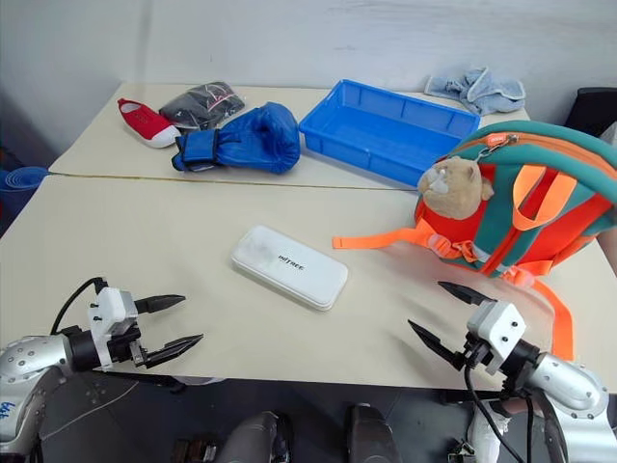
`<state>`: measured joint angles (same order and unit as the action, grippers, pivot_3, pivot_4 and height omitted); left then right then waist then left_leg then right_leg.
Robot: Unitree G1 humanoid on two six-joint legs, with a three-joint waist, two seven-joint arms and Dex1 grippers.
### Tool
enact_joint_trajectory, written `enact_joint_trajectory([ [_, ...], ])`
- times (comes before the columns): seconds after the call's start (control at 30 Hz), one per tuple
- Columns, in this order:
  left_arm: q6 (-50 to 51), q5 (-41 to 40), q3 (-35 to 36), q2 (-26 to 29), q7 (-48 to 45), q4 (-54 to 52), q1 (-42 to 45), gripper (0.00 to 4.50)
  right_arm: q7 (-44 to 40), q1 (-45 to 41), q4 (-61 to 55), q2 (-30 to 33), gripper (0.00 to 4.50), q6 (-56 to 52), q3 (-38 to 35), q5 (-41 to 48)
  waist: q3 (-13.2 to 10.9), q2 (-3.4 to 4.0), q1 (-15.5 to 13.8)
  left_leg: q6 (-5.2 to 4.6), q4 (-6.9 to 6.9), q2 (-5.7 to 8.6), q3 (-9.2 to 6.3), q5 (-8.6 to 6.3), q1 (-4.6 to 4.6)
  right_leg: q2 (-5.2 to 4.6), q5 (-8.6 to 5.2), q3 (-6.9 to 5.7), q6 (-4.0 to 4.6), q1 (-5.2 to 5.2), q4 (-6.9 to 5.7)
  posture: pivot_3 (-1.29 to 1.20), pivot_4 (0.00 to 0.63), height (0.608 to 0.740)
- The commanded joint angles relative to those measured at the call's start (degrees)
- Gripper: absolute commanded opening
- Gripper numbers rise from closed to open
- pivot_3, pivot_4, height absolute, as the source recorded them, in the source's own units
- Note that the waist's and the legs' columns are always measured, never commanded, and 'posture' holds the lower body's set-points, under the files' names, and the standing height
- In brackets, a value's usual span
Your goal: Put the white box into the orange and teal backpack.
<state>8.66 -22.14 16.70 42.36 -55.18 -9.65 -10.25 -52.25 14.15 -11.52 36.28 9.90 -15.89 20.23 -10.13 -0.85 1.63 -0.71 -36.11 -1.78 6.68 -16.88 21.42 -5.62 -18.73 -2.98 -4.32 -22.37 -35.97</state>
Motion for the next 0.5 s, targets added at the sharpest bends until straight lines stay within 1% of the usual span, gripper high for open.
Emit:
enact_joint_trajectory([
  [0.03, -0.7, 0.1, 1.2, -0.2, 0.8, -0.3, -0.5, 4.5, -0.8, 0.1, -0.9, 0.8, 4.47, 0.3, 0.0, 0.5, 0.0, 0.0, 0.0, 0.0, -0.01, 0.0, 0.0, 0.0, 0.0, 0.0, 0.0, 0.0, 0.0, 0.0, -0.01, 0.0, 0.15, 0.74],
  [0.2, 0.9, -1.5, 0.8, -0.8, 1.2, 0.3, 1.6, 4.5, -0.4, -0.9, -0.3, 0.2, 4.47, 0.3, 0.9, -0.3, 0.0, -0.01, -0.1, -0.01, -0.02, 0.01, 0.0, 0.0, 0.0, 0.0, 0.01, -0.01, -0.01, 0.01, -0.01, 0.0, 0.15, 0.74],
  [0.37, 5.1, -2.9, 1.1, 0.0, 1.8, 1.4, 7.3, 4.5, 0.9, -3.7, -1.6, -1.1, 4.47, -2.5, 3.6, 0.8, 0.0, -0.01, -0.1, -0.09, -0.06, 0.0, 0.0, 0.07, -0.01, 0.02, 0.01, -0.02, -0.02, 0.02, -0.08, 0.0, 0.15, 0.74],
  [0.4, 5.8, -1.6, 0.3, 0.2, 3.1, 3.0, 10.7, 4.2, 0.7, -4.6, -3.0, -1.0, 4.18, -4.2, 5.5, 0.8, 0.0, -0.01, -0.1, -0.09, -0.06, 0.01, 0.0, 0.08, -0.01, 0.02, 0.01, -0.02, -0.02, 0.02, -0.08, 0.0, 0.15, 0.74],
  [0.43, 6.1, -0.7, -0.7, 0.2, 3.9, 4.3, 13.6, 4.11, 0.6, -5.4, -4.0, -0.9, 4.09, -5.5, 7.3, 0.2, 0.0, -0.01, -0.1, -0.14, -0.05, 0.01, 0.0, 0.11, -0.01, 0.02, 0.01, -0.02, -0.02, 0.02, -0.08, 0.0, 0.15, 0.74],
  [0.47, 6.3, 0.0, -1.4, 0.3, 4.4, 5.3, 15.7, 3.92, 0.6, -5.9, -4.7, -0.8, 3.87, -6.5, 8.5, -0.2, 0.0, -0.02, -0.2, -0.22, -0.06, 0.0, -0.01, 0.17, -0.01, 0.03, 0.01, -0.03, -0.02, 0.02, -0.1, 0.0, 0.15, 0.74],
  [0.5, 6.2, 1.8, -3.1, 0.0, 5.6, 7.4, 18.9, 3.59, 0.8, -6.9, -5.2, -0.7, 3.47, -7.7, 10.4, -1.4, 0.0, -0.02, -0.2, -0.23, -0.08, 0.01, -0.03, 0.22, 0.0, 0.04, 0.02, -0.07, -0.03, 0.02, -0.12, 0.0, 0.15, 0.74],
])
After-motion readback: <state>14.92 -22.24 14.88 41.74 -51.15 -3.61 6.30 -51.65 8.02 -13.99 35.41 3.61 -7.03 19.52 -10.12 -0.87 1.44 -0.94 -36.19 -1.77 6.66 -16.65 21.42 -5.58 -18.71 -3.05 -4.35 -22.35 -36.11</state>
